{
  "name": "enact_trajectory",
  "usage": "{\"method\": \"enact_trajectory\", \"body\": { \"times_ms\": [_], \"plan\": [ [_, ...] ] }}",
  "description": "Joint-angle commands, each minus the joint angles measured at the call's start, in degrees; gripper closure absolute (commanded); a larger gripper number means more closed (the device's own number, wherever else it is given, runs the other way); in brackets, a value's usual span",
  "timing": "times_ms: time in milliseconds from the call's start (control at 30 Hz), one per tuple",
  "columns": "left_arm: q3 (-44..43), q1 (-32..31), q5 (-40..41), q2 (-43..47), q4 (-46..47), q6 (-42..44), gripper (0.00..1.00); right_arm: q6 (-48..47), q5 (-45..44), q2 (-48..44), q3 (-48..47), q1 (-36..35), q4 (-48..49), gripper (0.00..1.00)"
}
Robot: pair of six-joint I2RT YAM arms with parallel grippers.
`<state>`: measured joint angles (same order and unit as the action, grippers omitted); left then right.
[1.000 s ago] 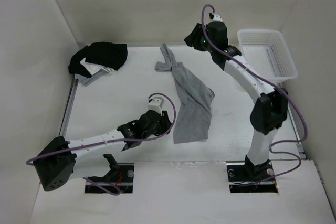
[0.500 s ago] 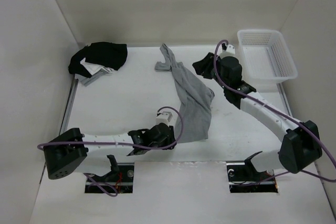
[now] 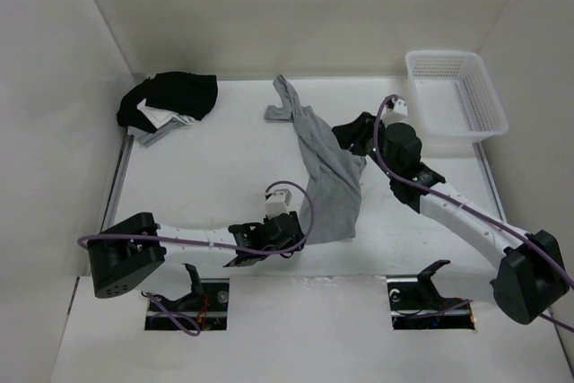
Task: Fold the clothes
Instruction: Flatten the tank top out
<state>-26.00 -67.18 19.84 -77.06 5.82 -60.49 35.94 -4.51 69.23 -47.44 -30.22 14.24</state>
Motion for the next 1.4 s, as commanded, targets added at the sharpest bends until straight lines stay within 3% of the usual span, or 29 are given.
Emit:
{"method": "enact_trajectory", "body": {
  "times_ms": [0,133,467,700,800,900,1100,1200,1367],
  "plan": [
    [1.39,-0.01,5.47,2.78,-8.36,-1.12,0.68,1.50,-0.41,-1.82,2.70,-0.67,3.60,0.50],
    [1.21,0.16,6.18,3.58,-11.80,-2.00,0.67,2.11,-0.32,-2.35,3.85,-0.67,4.22,0.50],
    [-0.01,-0.36,1.09,-2.22,-6.44,-1.74,0.70,2.20,0.03,-2.00,3.23,-0.76,4.31,0.50],
    [-1.77,-1.24,0.03,-5.12,-7.06,-1.56,0.80,2.46,-0.41,-2.79,3.32,-1.11,4.66,0.50],
    [-2.04,-1.33,-0.06,-4.86,-6.96,-1.56,0.92,2.55,-0.76,-3.49,4.28,-0.94,4.66,0.50],
    [-1.60,0.50,1.69,1.97,-7.49,-0.86,0.99,2.55,-1.63,-4.37,6.47,-0.76,4.48,0.47],
    [-9.49,13.23,7.14,31.13,-18.46,10.45,1.00,5.62,-5.07,-3.85,12.80,1.78,0.54,0.45],
    [-11.70,20.17,6.02,36.70,-21.37,14.51,1.00,6.33,-4.11,1.14,13.17,2.40,-1.84,0.44],
    [-8.20,29.67,-2.33,37.85,-21.21,14.79,1.00,8.95,-3.93,10.02,12.63,2.05,-1.77,0.41]
  ]
}}
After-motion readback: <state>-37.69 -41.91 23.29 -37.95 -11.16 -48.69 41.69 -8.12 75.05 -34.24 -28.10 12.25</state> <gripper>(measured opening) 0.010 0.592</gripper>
